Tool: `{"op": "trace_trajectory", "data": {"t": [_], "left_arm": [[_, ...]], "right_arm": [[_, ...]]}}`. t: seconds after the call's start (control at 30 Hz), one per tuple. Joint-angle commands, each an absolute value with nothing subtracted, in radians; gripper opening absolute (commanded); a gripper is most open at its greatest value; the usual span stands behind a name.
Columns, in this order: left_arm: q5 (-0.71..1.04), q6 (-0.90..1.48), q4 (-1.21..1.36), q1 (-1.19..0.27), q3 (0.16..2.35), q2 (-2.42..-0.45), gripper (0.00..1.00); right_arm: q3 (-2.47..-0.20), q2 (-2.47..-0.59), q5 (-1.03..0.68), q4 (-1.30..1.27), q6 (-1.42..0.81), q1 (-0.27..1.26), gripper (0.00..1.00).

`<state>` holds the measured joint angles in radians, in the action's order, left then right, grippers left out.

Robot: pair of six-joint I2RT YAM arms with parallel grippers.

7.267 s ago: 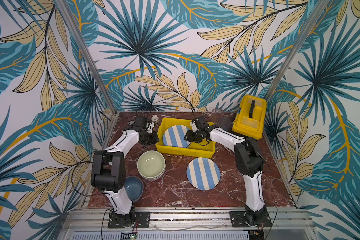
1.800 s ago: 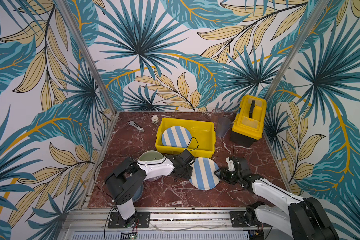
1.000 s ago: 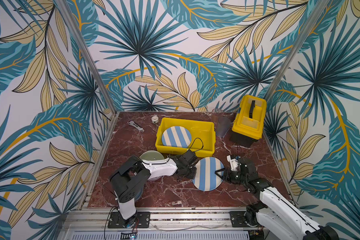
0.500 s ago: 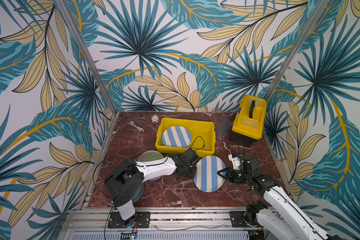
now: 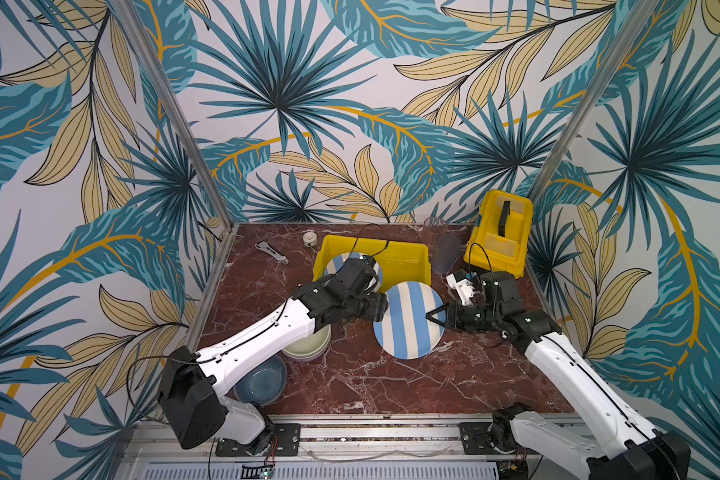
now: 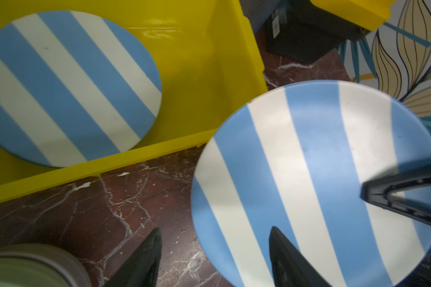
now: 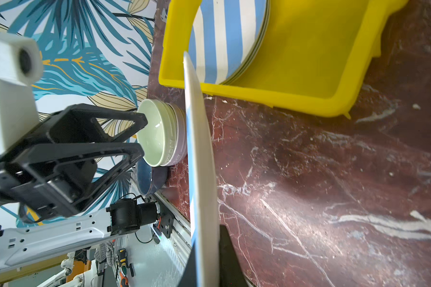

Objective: Place the mixed dishes into the plastic bin
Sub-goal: 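Close both grippers on the plate's rims and tilt it up, then carry the plate into the bin with the right gripper while the left moves away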

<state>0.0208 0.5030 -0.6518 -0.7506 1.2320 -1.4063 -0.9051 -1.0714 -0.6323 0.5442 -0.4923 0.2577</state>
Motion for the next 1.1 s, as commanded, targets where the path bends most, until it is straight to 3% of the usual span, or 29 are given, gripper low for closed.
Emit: {"op": "trace_trajectory", "data": {"t": [0.0, 0.3, 0.63, 1.07], "left_arm": [[-0.049, 0.480, -0.701, -0.693, 1.171, -1.335, 0.71], [-0.092, 0.434, -0.709, -0.533, 1.126, -1.205, 0.81], [-0.080, 0.403, -0.728, -0.427, 1.081, -1.138, 0.83], [-0.065, 0.366, -0.735, -0.369, 1.055, -1.133, 0.83]], "right_arm": [[-0.990, -1.146, -0.659, 0.463, -0.469, 0.259, 0.03], [-1.240, -1.512, -0.578, 0.228, -0.588, 0.261, 0.00], [-1.495, -1.868, -0.577, 0.080, -0.657, 0.319, 0.00], [-1.607, -2.074, -0.583, 0.048, -0.696, 0.406, 0.00]]}}
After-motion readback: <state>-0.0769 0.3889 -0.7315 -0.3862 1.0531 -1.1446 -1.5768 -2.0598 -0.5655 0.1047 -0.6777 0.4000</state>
